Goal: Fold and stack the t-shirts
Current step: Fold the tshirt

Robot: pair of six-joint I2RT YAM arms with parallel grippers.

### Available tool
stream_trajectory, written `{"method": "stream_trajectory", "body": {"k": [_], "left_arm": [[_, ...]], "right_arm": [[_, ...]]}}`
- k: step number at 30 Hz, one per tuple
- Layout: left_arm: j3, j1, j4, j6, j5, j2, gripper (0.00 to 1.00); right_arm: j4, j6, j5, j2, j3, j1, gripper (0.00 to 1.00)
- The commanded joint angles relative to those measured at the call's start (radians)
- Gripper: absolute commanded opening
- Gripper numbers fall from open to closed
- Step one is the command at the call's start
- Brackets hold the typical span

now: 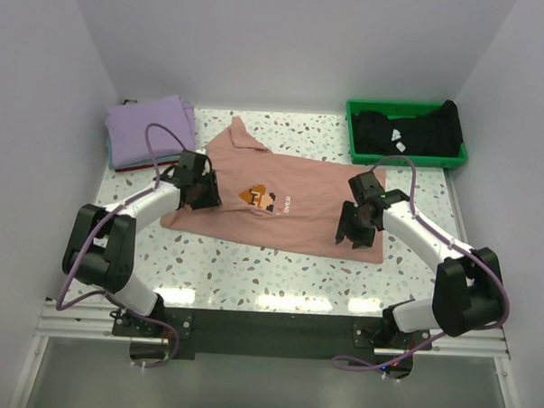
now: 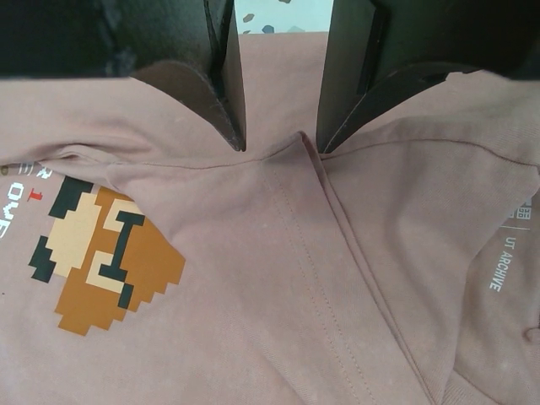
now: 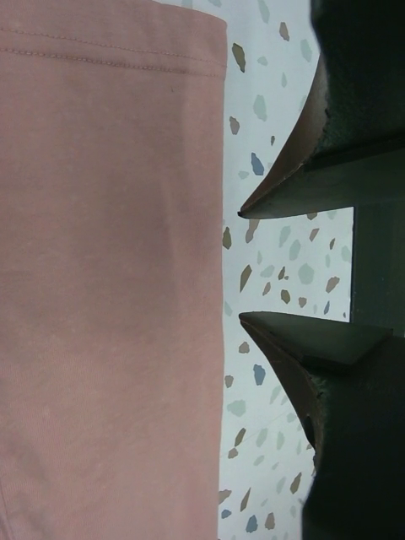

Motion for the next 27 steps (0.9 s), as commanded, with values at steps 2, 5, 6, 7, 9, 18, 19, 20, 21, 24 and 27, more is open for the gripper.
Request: {"method": "stream_trajectory", "body": {"k": [2,5,6,7,9,18,19,20,21,24,27], "left_arm": [[0.039,-0.007,0.024,0.008,-0.026,0.033,0.41],[0.039,-0.012,0.018,0.005,-0.026,0.042,0.41],[0.038,-0.013,0.018,0.003,-0.026,0.045,0.41],[0.036,-0.015,0.017,0.002,-0.026,0.045,0.41],[0.036,-0.018,0.007,0.003,-0.057,0.051,0.40],[0.027,-0.026,0.032,0.003,-0.052,0.090,0.28],[0.028,-0.030,0.033,0.003,-0.052,0.096,0.28],[0.030,-0.030,0.033,0.003,-0.054,0.094,0.28],[0.030,-0.030,0.037,0.003,-0.054,0.094,0.28],[0.039,-0.032,0.043,0.003,-0.052,0.096,0.13],[0.056,-0.040,0.058,0.003,-0.034,0.094,0.01]], "right_arm": [[0.014,0.017,-0.006,-0.019,-0.007,0.002,0.51],[0.008,0.016,-0.004,-0.019,-0.001,0.002,0.51],[0.008,0.014,-0.006,-0.017,-0.001,0.002,0.51],[0.008,0.013,-0.006,-0.017,-0.001,0.002,0.51],[0.006,0.014,-0.004,-0.014,-0.001,0.002,0.51],[0.000,0.013,-0.003,-0.013,-0.002,0.001,0.51],[-0.003,0.013,-0.003,-0.014,-0.004,0.002,0.51],[-0.004,0.011,-0.001,-0.016,-0.004,0.002,0.51],[-0.003,0.011,0.000,-0.016,-0.004,0.001,0.51],[-0.006,0.011,0.002,-0.019,-0.004,0.002,0.51],[-0.009,0.013,0.003,-0.017,-0.004,0.001,0.51]]}}
